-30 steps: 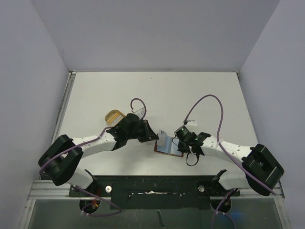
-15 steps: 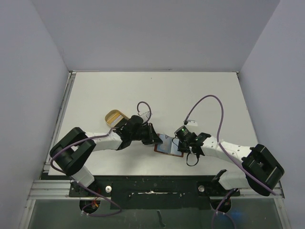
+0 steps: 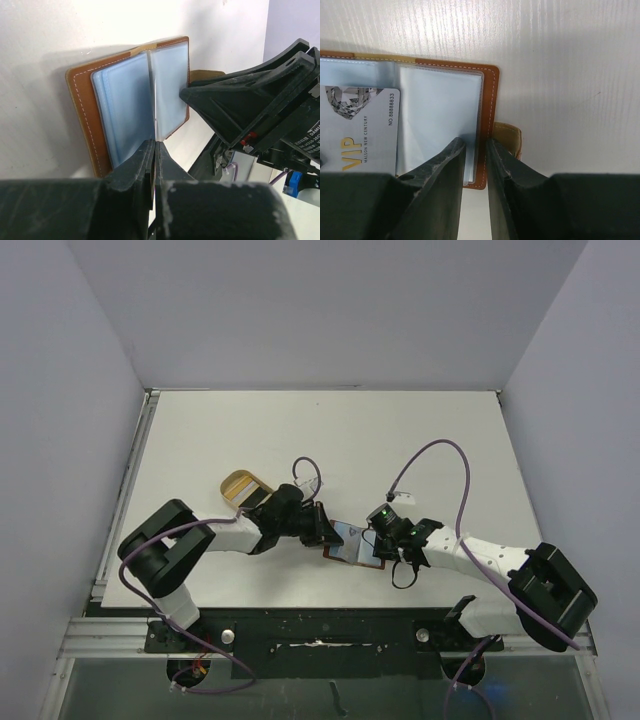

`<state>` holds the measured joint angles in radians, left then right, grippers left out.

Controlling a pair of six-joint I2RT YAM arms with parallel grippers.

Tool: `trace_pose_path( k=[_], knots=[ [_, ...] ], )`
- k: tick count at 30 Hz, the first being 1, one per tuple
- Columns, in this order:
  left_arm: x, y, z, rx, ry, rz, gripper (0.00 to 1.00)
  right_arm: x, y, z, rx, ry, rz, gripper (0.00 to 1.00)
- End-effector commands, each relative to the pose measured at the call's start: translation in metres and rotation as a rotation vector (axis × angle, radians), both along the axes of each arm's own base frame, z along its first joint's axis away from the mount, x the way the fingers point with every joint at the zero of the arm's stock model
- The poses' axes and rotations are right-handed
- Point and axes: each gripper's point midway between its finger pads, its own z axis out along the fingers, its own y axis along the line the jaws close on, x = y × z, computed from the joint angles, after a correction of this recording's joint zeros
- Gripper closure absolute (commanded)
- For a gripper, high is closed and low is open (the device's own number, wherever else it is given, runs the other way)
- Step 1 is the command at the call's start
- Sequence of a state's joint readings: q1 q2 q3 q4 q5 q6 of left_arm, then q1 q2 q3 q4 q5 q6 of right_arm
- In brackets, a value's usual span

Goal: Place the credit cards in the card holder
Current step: Insert the credit card into the card holder.

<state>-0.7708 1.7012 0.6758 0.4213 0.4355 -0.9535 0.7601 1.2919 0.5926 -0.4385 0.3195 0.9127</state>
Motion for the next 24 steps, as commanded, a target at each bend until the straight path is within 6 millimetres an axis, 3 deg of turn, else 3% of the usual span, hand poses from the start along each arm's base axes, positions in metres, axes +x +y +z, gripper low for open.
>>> trace_pose_path(
  k=[1,24],
  knots=[
    [0.007,-0.011,0.011,-0.050,-0.053,-0.022,1.00,0.003,0.003,0.004,0.026,-0.024,-0.009,0.76],
    [0.027,-0.015,-0.002,0.035,-0.043,0.095,1.00,0.001,0.004,0.003,0.040,-0.024,-0.015,0.75]
  ],
)
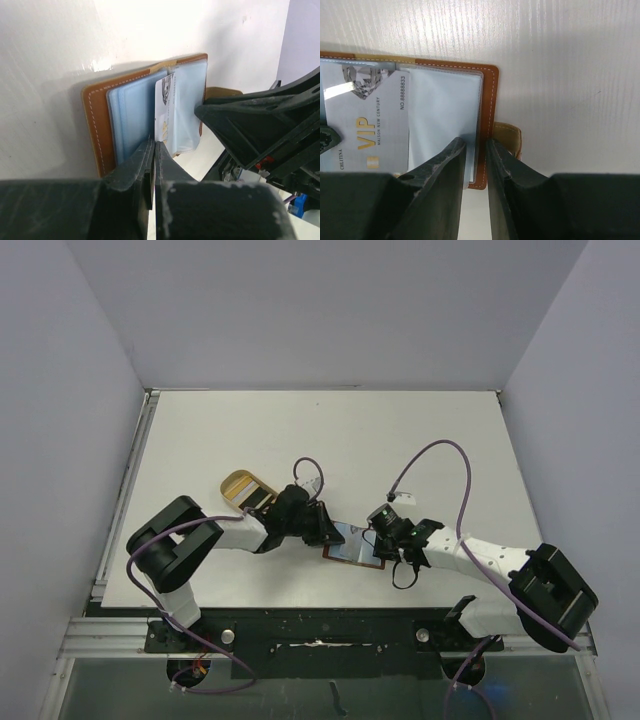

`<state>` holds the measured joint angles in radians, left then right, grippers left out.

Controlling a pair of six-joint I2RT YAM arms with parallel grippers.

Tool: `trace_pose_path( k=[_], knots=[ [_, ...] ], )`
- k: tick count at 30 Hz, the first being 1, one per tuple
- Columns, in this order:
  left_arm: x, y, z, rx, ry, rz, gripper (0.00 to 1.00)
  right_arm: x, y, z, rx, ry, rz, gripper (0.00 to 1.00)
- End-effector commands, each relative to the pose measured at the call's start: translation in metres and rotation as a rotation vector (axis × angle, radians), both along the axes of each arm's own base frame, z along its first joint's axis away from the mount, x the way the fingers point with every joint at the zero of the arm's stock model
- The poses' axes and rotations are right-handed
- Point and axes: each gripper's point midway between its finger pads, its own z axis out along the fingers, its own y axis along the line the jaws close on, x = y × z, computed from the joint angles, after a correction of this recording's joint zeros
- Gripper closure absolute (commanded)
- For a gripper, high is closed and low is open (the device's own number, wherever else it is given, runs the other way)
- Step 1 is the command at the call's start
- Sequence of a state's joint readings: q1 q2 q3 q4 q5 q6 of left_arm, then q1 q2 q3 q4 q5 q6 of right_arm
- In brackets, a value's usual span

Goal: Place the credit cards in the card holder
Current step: Insert the credit card into the card holder.

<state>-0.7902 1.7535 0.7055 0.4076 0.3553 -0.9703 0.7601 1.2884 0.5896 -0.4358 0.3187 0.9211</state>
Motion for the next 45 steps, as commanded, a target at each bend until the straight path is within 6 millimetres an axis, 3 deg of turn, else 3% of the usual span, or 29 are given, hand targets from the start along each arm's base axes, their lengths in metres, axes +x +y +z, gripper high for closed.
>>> trace_pose_path(
  k=[1,8,13,21,28,38,45],
  knots=[
    [0.019,-0.011,0.015,-0.017,-0.053,0.046,1.00,0.001,0.004,0.003,0.034,-0.023,-0.008,0.75],
    [0.019,-0.015,0.016,-0.009,-0.057,0.049,1.00,0.003,0.005,0.007,0.037,-0.030,-0.010,0.76],
    [0.004,-0.022,0.011,-0.005,-0.025,0.011,1.00,0.003,0.005,0.007,0.033,-0.027,-0.008,0.75],
    [-0.009,-0.016,-0.002,0.047,0.000,0.013,1.00,0.003,0.006,0.008,0.034,-0.026,-0.009,0.75],
    [-0.009,-0.013,-0.007,0.058,0.000,0.035,1.00,0.006,0.008,0.011,0.032,-0.032,-0.005,0.76],
    [-0.004,-0.028,-0.001,0.012,-0.010,0.047,1.00,0.001,0.038,0.007,0.191,-0.021,0.025,0.76],
    [-0.002,-0.022,0.004,0.033,-0.043,0.068,0.98,0.003,0.038,0.014,0.187,-0.038,0.019,0.75]
  ],
)
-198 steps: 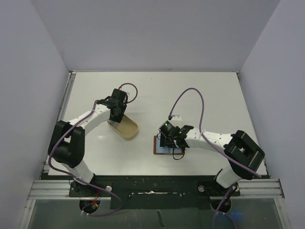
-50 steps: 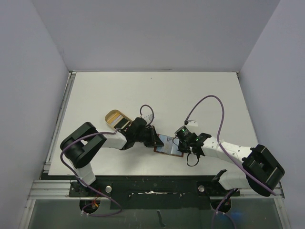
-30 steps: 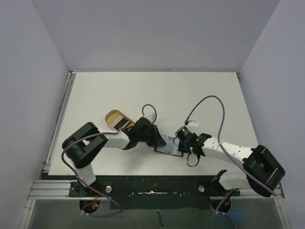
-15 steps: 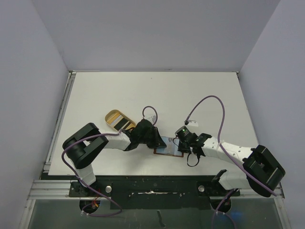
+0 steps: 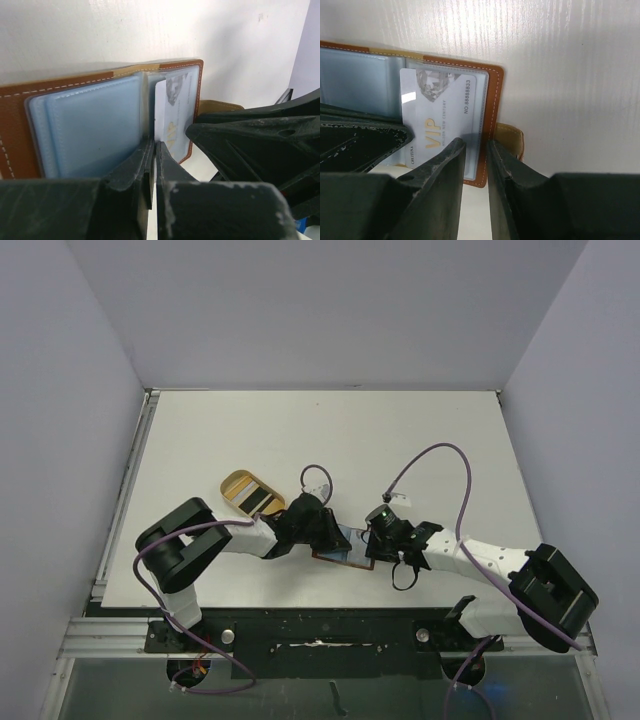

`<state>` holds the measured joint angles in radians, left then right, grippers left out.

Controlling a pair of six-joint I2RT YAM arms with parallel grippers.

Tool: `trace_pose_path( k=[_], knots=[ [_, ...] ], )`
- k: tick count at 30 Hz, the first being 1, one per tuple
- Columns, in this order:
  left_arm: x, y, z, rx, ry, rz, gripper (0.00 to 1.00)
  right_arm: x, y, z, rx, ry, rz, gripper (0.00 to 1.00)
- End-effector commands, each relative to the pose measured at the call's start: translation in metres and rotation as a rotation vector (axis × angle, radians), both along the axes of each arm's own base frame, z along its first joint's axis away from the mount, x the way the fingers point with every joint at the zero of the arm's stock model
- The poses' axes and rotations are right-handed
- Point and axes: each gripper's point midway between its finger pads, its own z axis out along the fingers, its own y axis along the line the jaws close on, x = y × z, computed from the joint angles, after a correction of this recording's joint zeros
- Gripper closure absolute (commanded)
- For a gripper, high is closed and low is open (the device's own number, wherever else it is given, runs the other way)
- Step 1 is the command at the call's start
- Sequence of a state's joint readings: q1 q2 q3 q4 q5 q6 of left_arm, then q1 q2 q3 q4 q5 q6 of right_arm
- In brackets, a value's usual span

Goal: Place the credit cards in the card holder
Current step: Insert the credit card into the card holder.

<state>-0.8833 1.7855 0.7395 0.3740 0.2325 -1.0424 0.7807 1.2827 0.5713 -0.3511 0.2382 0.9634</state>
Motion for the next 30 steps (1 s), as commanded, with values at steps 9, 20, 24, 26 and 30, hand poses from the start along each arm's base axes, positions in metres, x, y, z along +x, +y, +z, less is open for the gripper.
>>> trace_pose_path(
  k=[9,20,24,26,30],
  knots=[
    [0.010,-0.008,0.043,-0.090,-0.110,0.021,0.76,0.003,0.001,0.018,0.043,-0.058,-0.018,0.72],
    [0.009,-0.015,0.032,-0.084,-0.093,0.001,0.75,0.007,-0.001,0.014,0.014,-0.063,-0.017,0.75],
    [0.014,-0.021,0.033,-0.067,-0.107,-0.011,0.73,0.012,-0.004,0.027,0.001,-0.092,-0.026,0.73],
    [0.017,-0.020,0.028,-0.050,-0.112,-0.005,0.72,0.012,-0.006,0.027,-0.003,-0.099,-0.026,0.73],
    [0.021,-0.021,0.019,-0.020,-0.130,-0.006,0.72,0.008,-0.012,0.017,-0.018,-0.086,-0.028,0.73]
  ],
)
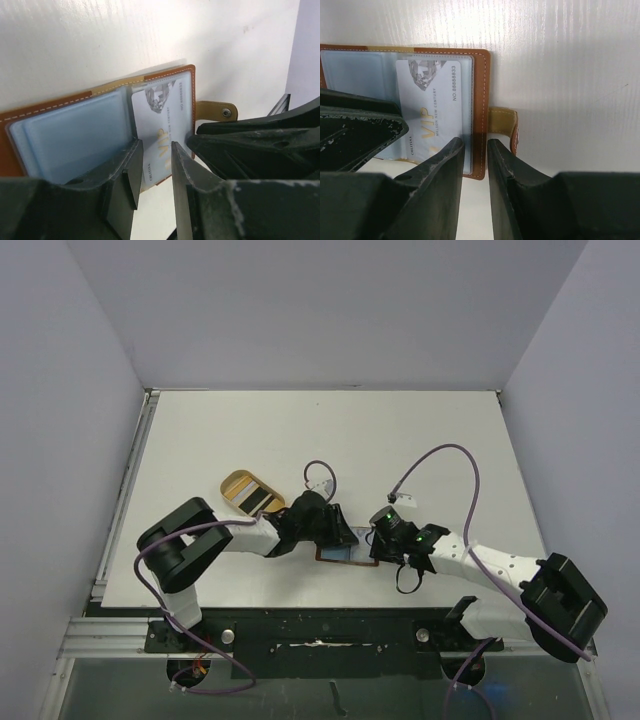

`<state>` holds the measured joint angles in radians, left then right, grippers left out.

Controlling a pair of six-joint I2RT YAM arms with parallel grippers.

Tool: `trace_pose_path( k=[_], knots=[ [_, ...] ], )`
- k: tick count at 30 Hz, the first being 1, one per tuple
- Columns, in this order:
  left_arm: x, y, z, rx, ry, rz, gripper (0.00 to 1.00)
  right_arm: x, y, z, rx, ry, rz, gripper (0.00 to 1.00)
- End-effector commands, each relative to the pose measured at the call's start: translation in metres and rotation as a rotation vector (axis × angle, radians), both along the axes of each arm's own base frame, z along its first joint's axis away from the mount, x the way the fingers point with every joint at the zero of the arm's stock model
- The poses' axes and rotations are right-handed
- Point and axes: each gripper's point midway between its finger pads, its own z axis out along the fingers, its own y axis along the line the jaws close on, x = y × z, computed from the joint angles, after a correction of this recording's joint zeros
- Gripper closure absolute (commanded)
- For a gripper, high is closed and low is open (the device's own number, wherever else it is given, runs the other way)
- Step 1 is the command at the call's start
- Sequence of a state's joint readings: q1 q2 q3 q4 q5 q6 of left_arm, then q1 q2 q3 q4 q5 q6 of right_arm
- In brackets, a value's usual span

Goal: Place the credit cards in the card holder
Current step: Insert the credit card into the card holder.

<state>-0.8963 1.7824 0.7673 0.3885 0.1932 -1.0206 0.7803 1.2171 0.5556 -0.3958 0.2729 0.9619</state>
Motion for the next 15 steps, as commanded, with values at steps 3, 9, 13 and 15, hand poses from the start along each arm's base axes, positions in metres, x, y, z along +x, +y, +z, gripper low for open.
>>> trace_pose_path(
  k=[3,9,13,15],
  knots=[
    [0.013,-0.014,0.004,0.002,-0.061,-0.011,0.71,0.008,0.001,0.001,0.014,-0.051,-0.003,0.75],
    [0.012,-0.024,0.005,-0.013,-0.055,-0.021,0.71,0.006,0.004,-0.010,0.032,-0.043,0.015,0.76],
    [0.010,-0.032,0.013,-0.039,-0.051,-0.028,0.71,0.007,0.005,-0.012,0.040,-0.048,0.022,0.77],
    [0.010,-0.032,0.020,-0.052,-0.057,-0.018,0.71,0.010,0.003,-0.010,0.035,-0.052,0.021,0.78]
  ],
)
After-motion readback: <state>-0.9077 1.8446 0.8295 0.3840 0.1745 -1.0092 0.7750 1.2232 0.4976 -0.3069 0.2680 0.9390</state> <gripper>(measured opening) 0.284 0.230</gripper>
